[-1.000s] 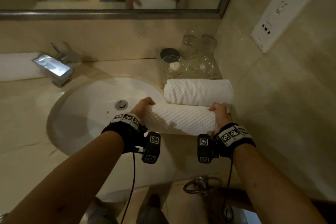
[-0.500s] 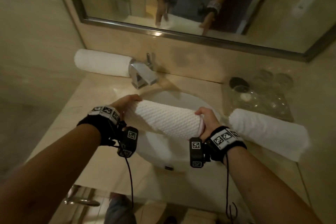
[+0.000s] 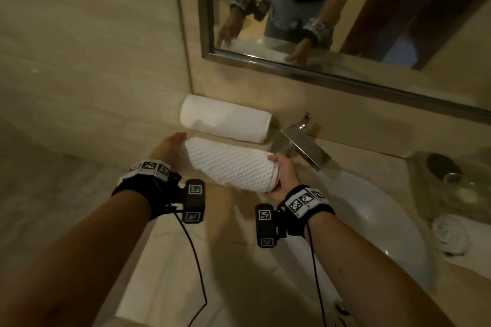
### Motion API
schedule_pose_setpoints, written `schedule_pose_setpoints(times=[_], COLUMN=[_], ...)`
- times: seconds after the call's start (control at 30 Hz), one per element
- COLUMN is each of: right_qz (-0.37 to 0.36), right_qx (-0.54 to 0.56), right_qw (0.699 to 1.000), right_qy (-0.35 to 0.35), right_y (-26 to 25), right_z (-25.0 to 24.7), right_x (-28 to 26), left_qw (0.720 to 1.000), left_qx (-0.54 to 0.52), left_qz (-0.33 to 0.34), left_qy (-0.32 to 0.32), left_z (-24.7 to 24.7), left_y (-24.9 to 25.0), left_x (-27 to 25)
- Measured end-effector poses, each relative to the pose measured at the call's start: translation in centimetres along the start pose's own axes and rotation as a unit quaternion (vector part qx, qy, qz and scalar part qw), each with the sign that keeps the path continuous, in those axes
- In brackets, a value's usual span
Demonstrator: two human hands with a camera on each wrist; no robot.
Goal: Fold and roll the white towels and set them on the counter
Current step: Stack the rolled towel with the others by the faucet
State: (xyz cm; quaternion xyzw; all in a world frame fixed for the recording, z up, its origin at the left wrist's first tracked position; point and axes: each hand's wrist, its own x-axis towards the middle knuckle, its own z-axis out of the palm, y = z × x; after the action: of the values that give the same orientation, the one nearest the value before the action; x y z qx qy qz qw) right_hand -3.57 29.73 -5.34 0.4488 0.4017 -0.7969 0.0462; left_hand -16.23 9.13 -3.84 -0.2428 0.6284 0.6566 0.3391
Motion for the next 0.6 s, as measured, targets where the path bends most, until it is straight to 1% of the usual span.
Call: schedule_pose_setpoints(times=[0.07, 0.17, 0.27, 0.37, 0.5, 0.6], right_qz=[-0.003, -0.031, -0.057, -0.064, -0.044, -0.031], right_qx=[0.034, 0.068, 0.087, 0.034, -0.077, -0.208], right_qw=[0.999, 0.997, 0.994, 0.996, 0.991, 0.971], right_qy=[0.001, 0.022, 0.024, 0.045, 0.095, 0.115], right_y=[-0.3, -0.8, -0.8, -0.5, -0.4, -1.0], right_z=[1.8, 3.4, 4.1, 4.6, 4.2, 3.8], right_x=[1.3, 3.6, 5.8, 7.3, 8.3, 8.2], left_qw=[0.999, 0.997, 0.995, 0.995, 0.99, 0.992], left_qx=[-0.022, -0.054, -0.049, -0.034, -0.04, 0.007], left_qz=[-0.009, -0.018, 0.013, 0.005, -0.031, 0.006], left_qy=[0.026, 0.058, 0.086, 0.093, 0.131, 0.126], left_z=[-0.2, -0.4, 0.4, 0.6, 1.1, 1.6], left_y=[1.0, 1.0, 1.2, 1.0, 1.0, 1.0], left_x=[1.5, 4.6, 4.6, 6.3, 7.0, 6.9])
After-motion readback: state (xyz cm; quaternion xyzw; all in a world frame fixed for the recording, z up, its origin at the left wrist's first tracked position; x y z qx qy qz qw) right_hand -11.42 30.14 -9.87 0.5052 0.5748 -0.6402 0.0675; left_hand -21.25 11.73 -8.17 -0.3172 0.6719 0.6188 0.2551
